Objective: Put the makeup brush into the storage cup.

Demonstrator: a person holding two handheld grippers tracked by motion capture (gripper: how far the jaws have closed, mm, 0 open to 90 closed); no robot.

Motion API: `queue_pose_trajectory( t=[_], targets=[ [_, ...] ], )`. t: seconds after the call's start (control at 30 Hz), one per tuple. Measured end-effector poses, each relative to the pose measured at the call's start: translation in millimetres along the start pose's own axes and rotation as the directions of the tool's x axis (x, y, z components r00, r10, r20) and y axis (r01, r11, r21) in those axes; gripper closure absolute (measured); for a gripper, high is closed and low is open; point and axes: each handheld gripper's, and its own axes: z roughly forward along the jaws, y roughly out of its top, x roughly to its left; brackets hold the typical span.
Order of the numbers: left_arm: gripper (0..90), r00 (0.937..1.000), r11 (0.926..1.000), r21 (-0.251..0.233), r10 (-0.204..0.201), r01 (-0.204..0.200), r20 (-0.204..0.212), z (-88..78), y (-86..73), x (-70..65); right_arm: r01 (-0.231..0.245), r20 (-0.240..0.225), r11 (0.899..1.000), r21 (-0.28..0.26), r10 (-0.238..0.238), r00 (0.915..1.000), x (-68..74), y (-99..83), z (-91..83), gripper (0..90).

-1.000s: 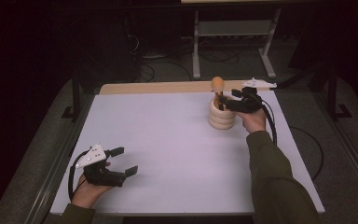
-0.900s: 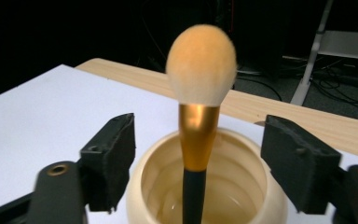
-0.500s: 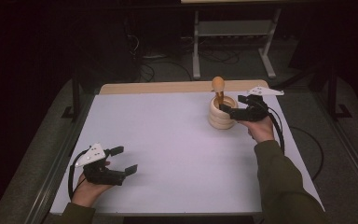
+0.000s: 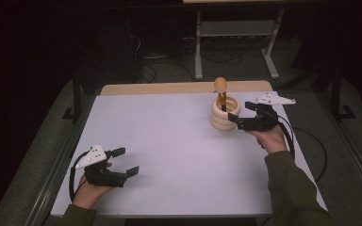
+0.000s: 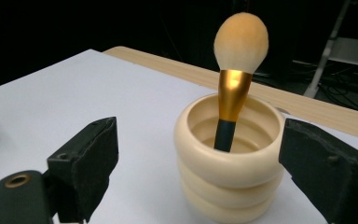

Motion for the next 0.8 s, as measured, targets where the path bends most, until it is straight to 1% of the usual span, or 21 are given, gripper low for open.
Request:
queue_pose_trajectory(
  t=[0.13,0.17,0.2,0.23,0.3,0.4,0.43,0.47,0.5,0.63,0.67,0.7,0.73,0.77,0.8],
  targets=[
    [8.3,1.0,1.0,-0.002,0.005,-0.005,0.001,-0.4,0.0,0.3,0.018,-0.017,1.0,0.014,-0.018,0.9997,4.6,-4.3,-6.8,9.1],
    [8.3,0.9999,0.9999,0.004,0.014,-0.014,0.0,-1.0,0.2,1.0,0.03,-0.023,0.999,0.013,-0.03,0.9993,6.3,-5.9,-9.0,8.8],
    [8.3,0.9998,0.9998,0.007,0.019,-0.019,-0.001,-1.4,0.3,1.5,0.032,-0.03,0.999,0.013,-0.032,0.999,8.0,-7.2,-10.7,8.2],
    [8.3,1.0,1.0,0.001,0.008,-0.008,-0.001,-1.4,0.3,0.8,0.036,-0.035,0.999,0.012,-0.035,0.9988,9.1,-8.3,-11.8,7.9],
    [8.3,1.0,1.0,-0.002,0.004,-0.004,0.001,-1.5,0.3,0.9,0.044,-0.045,0.999,0.011,-0.043,0.9981,12.1,-11.2,-15.2,6.5],
    [8.2,0.9999,0.9999,0.005,0.011,-0.011,0.005,-2.3,0.3,1.2,0.058,-0.053,0.998,0.03,-0.056,0.997,15.8,-12.8,-18.4,3.0],
    [8.2,0.9999,0.9999,0.006,0.014,-0.014,0.004,-2.5,0.3,1.4,0.056,-0.057,0.998,0.032,-0.054,0.9969,17.5,-13.4,-20.0,3.1],
    [7.7,0.9999,0.9999,0.002,0.016,-0.016,0.006,-2.4,0.4,2.0,0.057,-0.059,0.998,0.017,-0.056,0.9967,19.2,-14.9,-22.2,3.3],
    [7.4,1.0,1.0,-0.001,0.008,-0.008,0.005,-2.4,0.3,1.7,0.061,-0.058,0.998,0.012,-0.06,0.9965,21.1,-16.6,-24.5,3.2],
    [6.1,1.0,1.0,-0.003,0.005,-0.005,0.004,-3.1,0.3,1.7,0.074,-0.061,0.997,0.024,-0.073,0.9955,26.2,-21.1,-30.4,2.5],
    [5.2,1.0,1.0,0.0,0.008,-0.008,0.002,-3.5,0.4,2.0,0.066,-0.064,0.997,0.032,-0.064,0.9959,28.5,-21.9,-32.6,2.5],
    [4.8,1.0,1.0,-0.004,0.005,-0.005,0.002,-3.5,0.4,1.8,0.078,-0.059,0.997,0.011,-0.077,0.9952,29.8,-23.1,-35.1,2.5],
    [4.7,1.0,1.0,-0.005,0.005,-0.005,0.003,-3.5,0.2,2.0,0.071,-0.057,0.997,0.009,-0.07,0.9959,31.0,-23.8,-37.0,2.4],
    [4.7,1.0,1.0,-0.002,0.008,-0.008,0.003,-3.6,0.1,2.1,0.073,-0.059,0.997,-0.001,-0.073,0.9955,32.2,-25.0,-39.0,2.4],
    [4.7,1.0,1.0,-0.002,0.004,-0.004,0.005,-3.3,-0.2,2.0,0.072,-0.058,0.997,0.001,-0.071,0.9958,33.3,-25.9,-40.4,2.3]
  ],
)
